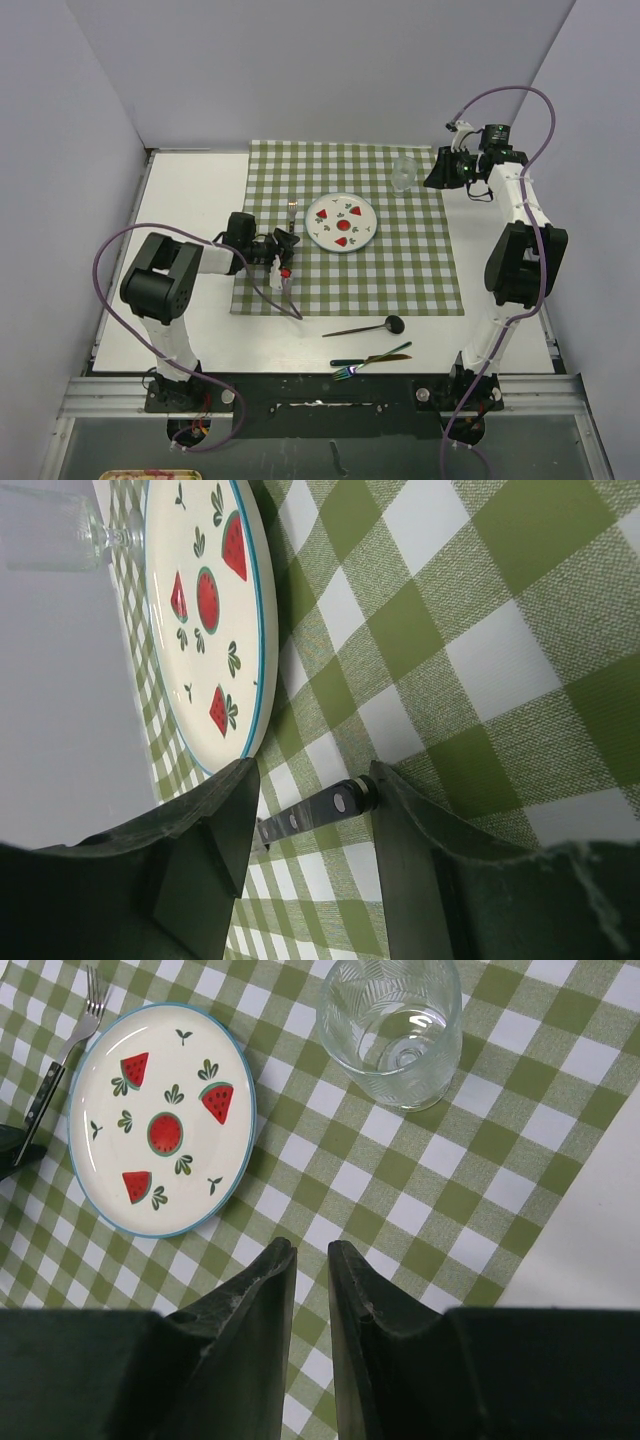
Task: Set the dinner table for one person
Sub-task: Place the fork on the napkin.
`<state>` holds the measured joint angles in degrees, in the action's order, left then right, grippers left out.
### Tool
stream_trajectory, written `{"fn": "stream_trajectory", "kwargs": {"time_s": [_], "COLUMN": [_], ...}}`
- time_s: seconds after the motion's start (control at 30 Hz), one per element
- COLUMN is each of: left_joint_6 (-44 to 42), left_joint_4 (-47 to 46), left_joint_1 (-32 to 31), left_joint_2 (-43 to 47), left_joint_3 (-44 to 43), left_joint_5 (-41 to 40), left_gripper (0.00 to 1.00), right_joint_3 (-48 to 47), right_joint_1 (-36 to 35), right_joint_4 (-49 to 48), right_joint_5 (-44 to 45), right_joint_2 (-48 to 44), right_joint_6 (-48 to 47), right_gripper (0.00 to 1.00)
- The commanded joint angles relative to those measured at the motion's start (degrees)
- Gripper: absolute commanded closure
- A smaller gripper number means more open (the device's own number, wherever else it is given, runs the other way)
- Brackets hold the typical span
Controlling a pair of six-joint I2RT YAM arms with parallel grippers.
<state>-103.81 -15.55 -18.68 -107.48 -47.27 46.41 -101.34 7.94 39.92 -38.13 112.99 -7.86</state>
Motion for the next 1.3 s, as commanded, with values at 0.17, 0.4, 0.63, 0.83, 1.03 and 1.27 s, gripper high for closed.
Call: {"fn": "stream_trajectory", "kwargs": {"time_s": [0.17,0.4,0.63,0.83,1.03,1.27], "left_joint_6": [-3.05,-4.18,-4.95,-5.61,-6.14,-7.01], "left_joint_4": [7.37,8.84,9.73,10.86,11.40,13.25], "left_joint_1": [0.04,-0.06,-0.09,-0.07,-0.05,-0.04], "left_joint_2": [4.97,5.57,5.73,6.33,6.60,7.76], "left_joint_3": [-2.11,-1.56,-2.00,-1.97,-1.96,-1.61], "left_joint_5": [0.62,0.43,0.17,0.02,-0.24,-0.29], "left_gripper": [0.54,0.54,0.54,0.54,0.54,0.54], "right_joint_3": [-1.67,-1.66,-2.20,-2.06,-1.94,-1.98], "right_joint_1": [0.23,0.25,0.13,0.05,0.07,0.06], "right_joint_4": [-1.95,-1.87,-1.78,-1.95,-1.89,-1.69], "right_joint_5": [-1.85,-1.95,-1.86,-2.01,-2.04,-2.04], "right_joint_2": [-2.14,-2.46,-2.47,-2.59,-2.89,-3.32], "right_joint_6": [0.43,0.60,0.84,0.93,0.77,0.63], "right_gripper": [0.79,0.79,0.79,0.79,0.80,0.80]}}
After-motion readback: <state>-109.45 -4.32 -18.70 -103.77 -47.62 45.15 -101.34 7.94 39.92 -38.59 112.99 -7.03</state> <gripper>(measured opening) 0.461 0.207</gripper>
